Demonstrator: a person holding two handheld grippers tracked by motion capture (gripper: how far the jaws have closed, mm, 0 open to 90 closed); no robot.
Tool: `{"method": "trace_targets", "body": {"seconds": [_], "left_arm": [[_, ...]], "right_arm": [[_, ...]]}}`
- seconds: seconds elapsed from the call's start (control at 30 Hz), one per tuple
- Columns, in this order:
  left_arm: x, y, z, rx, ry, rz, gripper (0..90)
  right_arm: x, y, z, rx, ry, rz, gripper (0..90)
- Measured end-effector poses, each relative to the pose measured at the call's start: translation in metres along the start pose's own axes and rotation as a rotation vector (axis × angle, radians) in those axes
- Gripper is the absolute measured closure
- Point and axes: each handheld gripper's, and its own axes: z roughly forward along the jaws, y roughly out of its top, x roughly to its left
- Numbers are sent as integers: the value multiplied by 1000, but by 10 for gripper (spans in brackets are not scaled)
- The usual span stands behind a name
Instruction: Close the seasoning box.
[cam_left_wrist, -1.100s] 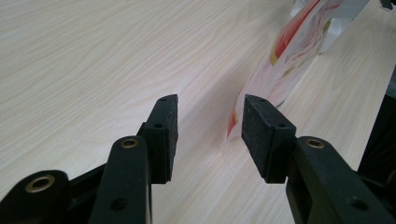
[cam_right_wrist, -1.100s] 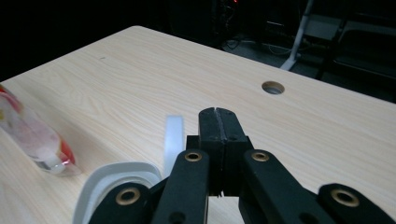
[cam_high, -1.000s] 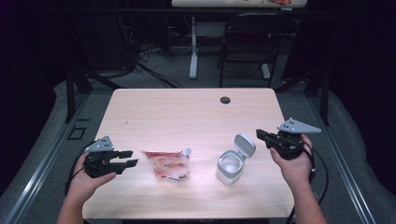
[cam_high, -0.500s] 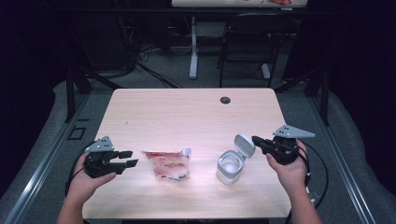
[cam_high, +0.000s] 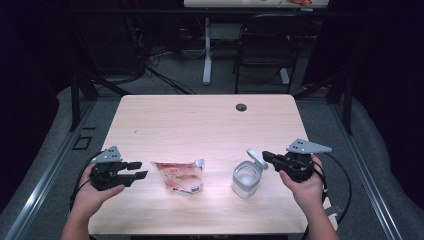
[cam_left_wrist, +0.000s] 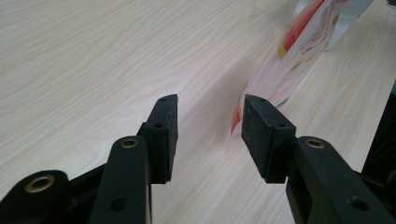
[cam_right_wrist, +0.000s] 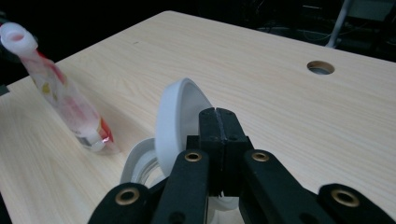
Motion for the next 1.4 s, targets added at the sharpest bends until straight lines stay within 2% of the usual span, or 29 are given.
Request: {"method": "trace_targets", "body": {"seconds": [0.3,0.57,1.1,1.4], "left_arm": [[1,-1,-1,-6,7,-3,561],[3,-2,-1,-6,15,-12,559],[7,-6,-4,-10,43,-24,550],[8,-8,2,0,53,-36,547]], "right_arm": [[8,-13,10,18,25,9,900],[8,-19,4,8,-17,-9,900],[-11,-43,-6,16,-94,33,899],[-20,-59,-8,39,-121,57,887]]}}
